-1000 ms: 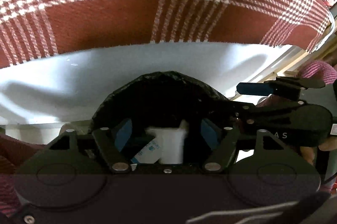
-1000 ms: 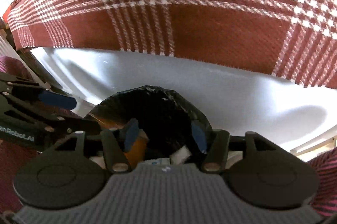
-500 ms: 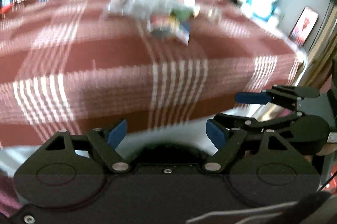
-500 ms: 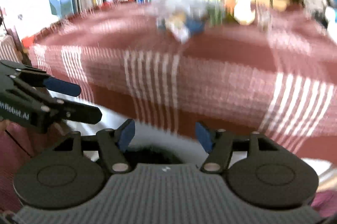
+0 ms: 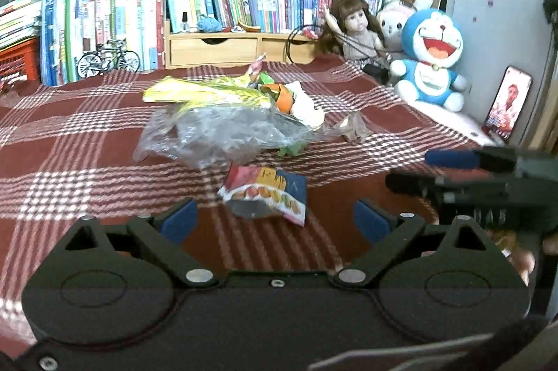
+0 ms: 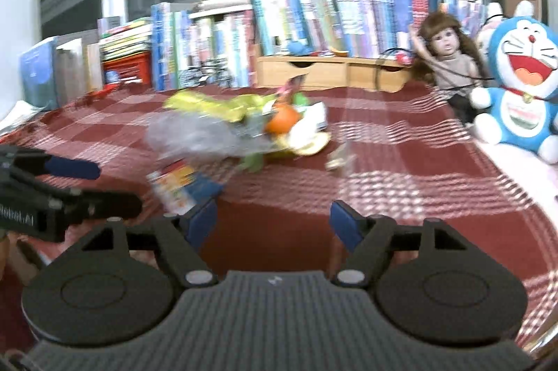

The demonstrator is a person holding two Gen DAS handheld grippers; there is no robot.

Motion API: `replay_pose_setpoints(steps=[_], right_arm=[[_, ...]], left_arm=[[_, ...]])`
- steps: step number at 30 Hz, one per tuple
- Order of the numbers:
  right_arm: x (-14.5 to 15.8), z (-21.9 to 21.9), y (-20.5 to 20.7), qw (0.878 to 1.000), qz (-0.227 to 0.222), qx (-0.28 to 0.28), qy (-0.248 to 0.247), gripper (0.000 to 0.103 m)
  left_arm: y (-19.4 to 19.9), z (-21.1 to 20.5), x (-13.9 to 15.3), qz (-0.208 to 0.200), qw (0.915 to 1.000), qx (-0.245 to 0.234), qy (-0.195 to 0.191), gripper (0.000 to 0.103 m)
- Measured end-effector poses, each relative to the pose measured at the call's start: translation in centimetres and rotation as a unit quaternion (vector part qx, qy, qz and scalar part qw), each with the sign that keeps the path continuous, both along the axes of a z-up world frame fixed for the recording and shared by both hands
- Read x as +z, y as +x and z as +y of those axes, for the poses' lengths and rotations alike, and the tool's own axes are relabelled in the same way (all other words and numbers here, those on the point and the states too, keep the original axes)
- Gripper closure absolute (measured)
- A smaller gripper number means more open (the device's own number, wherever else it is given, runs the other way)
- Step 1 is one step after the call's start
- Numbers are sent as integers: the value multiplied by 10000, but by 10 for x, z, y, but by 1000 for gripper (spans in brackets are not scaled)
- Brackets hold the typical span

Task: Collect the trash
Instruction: 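Grasp the colorful snack wrapper with the left gripper while the right gripper grasps a small clear wrapper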

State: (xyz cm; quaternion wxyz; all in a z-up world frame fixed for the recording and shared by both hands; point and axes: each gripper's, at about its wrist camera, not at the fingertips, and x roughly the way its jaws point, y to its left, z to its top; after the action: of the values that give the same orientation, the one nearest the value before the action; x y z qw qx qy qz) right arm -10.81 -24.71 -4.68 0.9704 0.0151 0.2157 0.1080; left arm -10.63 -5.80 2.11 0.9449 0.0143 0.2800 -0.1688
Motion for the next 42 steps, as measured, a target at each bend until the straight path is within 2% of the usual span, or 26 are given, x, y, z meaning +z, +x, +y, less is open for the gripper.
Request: replay_pose_setpoints(steps=[7,15,17,18,21,23,25,26,27,28,33,36,38,40,42], right_arm=[[-4,-24,62,9984,205,-526,-48,21],[-17,-25,121,9969,435,-599,-274,21],[-21,-23,128,9969,472,-554,-300,29],[-22,-22,131,9969,503,-525,-310,31],[-27,-18,138,9970,563,-406,-350,47],[-29,-17,139,9967,595,-370,-404,68],[-29,-15,137,9970,554,-342,-424,77],[-29,-14,135,9971,524,-333,-430,77],[-28,-14,132,9974,488,-311,-427,77],[-28,-14,130,9977,446,-285,-424,78],[-22,-12,114,9987,272,-221,-380,78],[-19,-12,102,9991,209,-169,-331,78],[-18,-11,94,9993,186,-109,-317,78],[-18,-9,87,9993,160,-63,-342,77],[-18,-8,83,9991,142,-43,-400,77]], left_arm=[[36,-20,-21,-42,9995,0,316,7],[61,-21,-34,58,9999,7,-93,7],[62,-19,-37,47,9997,35,-229,7],[63,-20,-39,58,9996,7,-263,9],[65,-22,-45,134,9997,-34,-207,18],[64,-26,-48,90,9999,-24,-111,26],[62,-29,-48,11,10000,-24,5,40],[61,-30,-47,-21,10000,-8,35,42],[60,-30,-46,-54,10000,-9,31,49],[59,-30,-44,-65,10000,-20,22,61],[53,-31,-40,-69,10000,-31,8,76],[47,-31,-37,-122,9999,-94,46,76],[42,-31,-35,-119,9998,-132,-3,70],[39,-30,-32,-98,9997,-187,-136,34],[38,-27,-27,-18,9988,-258,-408,26]])
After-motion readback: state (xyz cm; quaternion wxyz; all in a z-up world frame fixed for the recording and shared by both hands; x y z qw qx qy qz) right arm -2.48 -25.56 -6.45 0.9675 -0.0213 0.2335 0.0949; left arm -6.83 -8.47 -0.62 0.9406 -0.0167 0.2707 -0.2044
